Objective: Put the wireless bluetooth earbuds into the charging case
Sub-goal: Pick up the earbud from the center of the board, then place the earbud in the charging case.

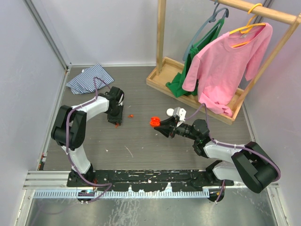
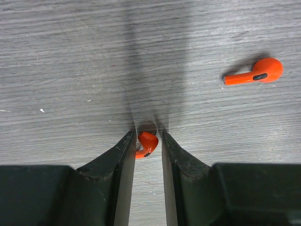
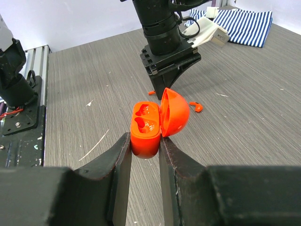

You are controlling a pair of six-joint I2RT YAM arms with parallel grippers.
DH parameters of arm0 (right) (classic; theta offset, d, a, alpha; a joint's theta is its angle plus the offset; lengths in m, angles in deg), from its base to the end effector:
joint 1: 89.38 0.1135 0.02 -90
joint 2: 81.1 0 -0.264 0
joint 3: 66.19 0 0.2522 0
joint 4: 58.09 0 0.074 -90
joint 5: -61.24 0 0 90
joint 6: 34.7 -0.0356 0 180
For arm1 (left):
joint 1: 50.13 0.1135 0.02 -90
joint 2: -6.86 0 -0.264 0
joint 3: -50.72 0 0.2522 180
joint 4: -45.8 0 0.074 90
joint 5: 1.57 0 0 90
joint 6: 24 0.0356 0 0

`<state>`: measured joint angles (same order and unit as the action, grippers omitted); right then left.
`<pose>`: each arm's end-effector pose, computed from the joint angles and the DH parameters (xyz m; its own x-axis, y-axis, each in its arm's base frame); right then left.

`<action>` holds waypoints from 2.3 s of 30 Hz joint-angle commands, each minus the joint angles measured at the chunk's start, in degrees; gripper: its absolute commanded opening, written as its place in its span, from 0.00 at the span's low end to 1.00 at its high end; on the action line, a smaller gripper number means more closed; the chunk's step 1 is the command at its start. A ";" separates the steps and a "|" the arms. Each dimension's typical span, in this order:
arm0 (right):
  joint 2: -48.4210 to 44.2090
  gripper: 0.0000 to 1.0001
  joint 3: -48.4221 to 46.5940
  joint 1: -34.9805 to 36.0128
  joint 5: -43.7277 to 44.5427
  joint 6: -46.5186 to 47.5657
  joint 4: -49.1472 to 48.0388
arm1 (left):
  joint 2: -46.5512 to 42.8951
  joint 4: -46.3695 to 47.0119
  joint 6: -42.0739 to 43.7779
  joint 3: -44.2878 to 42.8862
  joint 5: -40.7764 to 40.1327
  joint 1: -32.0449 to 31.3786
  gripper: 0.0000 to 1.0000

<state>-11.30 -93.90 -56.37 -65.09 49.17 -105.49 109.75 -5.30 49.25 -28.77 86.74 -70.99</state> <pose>0.1715 0.1366 0.2017 -0.0225 0.0880 -0.9959 -0.9365 0.3468 0.0518 0.3177 -0.1200 0.1651 -0.9627 0.0586 -0.2641 0.0743 0.9960 -0.0498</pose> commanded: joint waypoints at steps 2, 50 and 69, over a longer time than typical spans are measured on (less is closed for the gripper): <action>0.16 0.01 -2.04 0.37 -0.49 0.10 -2.85 | 0.93 -1.14 0.94 -1.77 -0.63 0.38 0.28; -1.14 0.01 1.43 2.41 8.78 3.63 -7.18 | -36.12 17.38 -23.80 7.35 -5.03 -14.63 0.02; -2.83 0.02 6.41 9.47 24.65 14.26 -14.18 | -38.02 32.13 -31.71 11.02 -9.11 -27.43 0.02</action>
<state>-12.72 -88.05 -48.17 -45.42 59.61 -113.30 73.67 19.46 19.96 -18.33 79.74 -96.89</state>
